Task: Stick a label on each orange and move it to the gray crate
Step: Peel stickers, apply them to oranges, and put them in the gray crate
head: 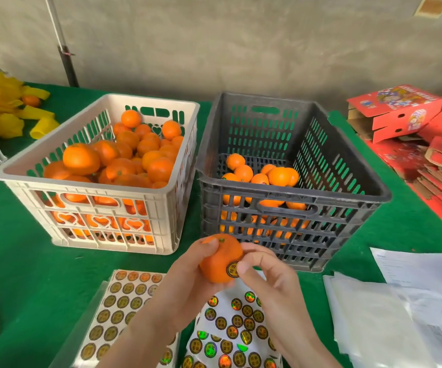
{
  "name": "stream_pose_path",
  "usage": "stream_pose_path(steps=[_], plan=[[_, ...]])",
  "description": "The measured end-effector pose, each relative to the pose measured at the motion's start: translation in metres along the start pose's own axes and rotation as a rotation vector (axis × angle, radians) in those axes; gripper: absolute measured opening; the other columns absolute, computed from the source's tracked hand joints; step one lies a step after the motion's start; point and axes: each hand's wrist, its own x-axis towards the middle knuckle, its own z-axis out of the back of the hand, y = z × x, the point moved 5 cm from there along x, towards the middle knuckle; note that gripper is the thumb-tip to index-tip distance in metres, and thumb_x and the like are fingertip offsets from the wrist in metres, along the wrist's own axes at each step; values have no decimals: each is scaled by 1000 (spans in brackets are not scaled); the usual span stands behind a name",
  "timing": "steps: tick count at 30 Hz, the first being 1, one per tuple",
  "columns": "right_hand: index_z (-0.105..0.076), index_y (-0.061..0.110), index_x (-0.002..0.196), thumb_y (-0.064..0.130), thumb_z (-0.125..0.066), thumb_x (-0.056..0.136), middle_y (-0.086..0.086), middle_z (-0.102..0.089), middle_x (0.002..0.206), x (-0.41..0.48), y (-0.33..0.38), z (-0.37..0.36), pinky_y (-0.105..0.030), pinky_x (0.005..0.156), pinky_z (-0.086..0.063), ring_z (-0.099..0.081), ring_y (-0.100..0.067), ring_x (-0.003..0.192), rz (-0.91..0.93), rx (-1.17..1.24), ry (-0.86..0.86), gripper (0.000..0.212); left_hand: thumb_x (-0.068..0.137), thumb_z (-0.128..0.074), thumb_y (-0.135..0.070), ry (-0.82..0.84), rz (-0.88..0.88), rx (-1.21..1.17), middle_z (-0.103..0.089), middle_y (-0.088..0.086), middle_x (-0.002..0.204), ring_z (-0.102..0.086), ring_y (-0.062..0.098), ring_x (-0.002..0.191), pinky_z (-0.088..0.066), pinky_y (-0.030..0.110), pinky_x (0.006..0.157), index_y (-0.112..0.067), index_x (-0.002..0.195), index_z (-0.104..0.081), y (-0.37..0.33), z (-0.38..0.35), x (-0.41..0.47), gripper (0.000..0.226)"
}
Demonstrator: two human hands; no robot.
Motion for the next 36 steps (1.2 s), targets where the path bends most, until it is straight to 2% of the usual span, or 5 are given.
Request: stream_pose_path(steps=[9,22,27,30,36], plan=[[-61,26,77,16,-70,82,23,-55,101,-3,6,-13,-42,82,-53,-58,-12,102,262,-318,-195,14,69,-69,-33,42,72,13,-60,24,124,-58,39,116,-38,61,103,-7,129,-50,-8,1,1,68],[-38,54,131,57,-65,72,30,-43,130,0,41,-22,-9,87,-42,-48,2,119,340,-399,-15,65,65,-73,-43,82,-66,227,-65,20,114,-66,36,102,-57,45,75,-13,115,-62,-41,-23,1,59],[-42,40,123,28,-80,59,34,-43,120,42,95,-14,-11,84,-45,-51,5,111,543,-454,-135,75,87,-30,-68,69,-512,725,-72,-3,86,-68,5,81,-54,16,67,-20,94,-67,-111,-71,18,61],[-44,29,121,31,-81,60,25,-47,112,96,127,10,-9,81,-43,-51,10,99,597,-541,-209,71,98,-25,-46,-112,-754,1083,-68,3,90,-62,14,84,-52,33,77,-15,96,-64,-152,-83,60,50],[-42,13,129,21,-83,66,-9,-55,119,251,95,62,-34,80,-48,-54,-24,103,-66,-1408,167,76,93,-58,-24,-127,-606,1792,-66,5,106,-59,22,99,-47,35,86,-14,113,-61,-149,-64,131,22]])
